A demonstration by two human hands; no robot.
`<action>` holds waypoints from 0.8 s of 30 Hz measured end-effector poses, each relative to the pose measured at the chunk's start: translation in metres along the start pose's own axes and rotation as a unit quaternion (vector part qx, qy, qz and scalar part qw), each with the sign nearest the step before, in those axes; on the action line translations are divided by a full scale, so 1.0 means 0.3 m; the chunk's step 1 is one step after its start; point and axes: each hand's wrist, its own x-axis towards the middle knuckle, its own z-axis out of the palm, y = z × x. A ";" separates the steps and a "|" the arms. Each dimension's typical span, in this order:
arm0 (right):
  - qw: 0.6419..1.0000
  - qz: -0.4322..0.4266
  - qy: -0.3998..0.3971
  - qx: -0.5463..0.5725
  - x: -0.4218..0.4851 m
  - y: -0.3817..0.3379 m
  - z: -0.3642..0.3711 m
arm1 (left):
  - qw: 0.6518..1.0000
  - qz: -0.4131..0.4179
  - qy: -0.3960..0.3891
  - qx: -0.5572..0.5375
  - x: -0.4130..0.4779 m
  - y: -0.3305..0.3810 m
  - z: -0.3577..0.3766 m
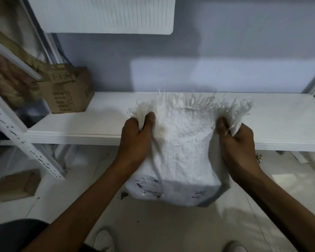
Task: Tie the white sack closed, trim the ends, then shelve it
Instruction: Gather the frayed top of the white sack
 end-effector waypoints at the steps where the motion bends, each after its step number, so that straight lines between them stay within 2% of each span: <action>1: 1.000 0.001 0.001 0.002 -0.002 -0.011 -0.001 | 1.000 -0.016 0.005 -0.023 -0.025 0.027 0.009; 5: 0.994 0.073 0.007 0.077 -0.038 -0.037 0.002 | 0.993 -0.049 -0.008 -0.108 -0.064 0.097 0.019; 9: 0.980 0.129 -0.039 0.149 -0.077 -0.066 0.010 | 0.996 -0.022 -0.068 -0.043 -0.093 0.125 0.006; 12: 0.990 0.076 -0.067 0.098 -0.091 -0.076 0.013 | 0.991 0.059 -0.085 0.089 -0.093 0.096 0.014; 15: 0.998 0.035 -0.046 0.031 -0.099 -0.049 0.033 | 0.978 0.123 -0.080 0.149 -0.081 0.050 0.019; 18: 0.998 -0.014 -0.066 -0.020 -0.096 -0.030 0.056 | 0.972 0.150 -0.100 0.152 -0.063 0.014 0.026; 20: 0.996 -0.033 -0.077 -0.038 -0.095 -0.025 0.070 | 0.970 0.146 -0.110 0.158 -0.059 0.003 0.035; 24: 0.995 -0.041 -0.080 -0.036 -0.114 -0.003 0.101 | 0.985 0.111 -0.097 0.093 -0.074 -0.008 0.057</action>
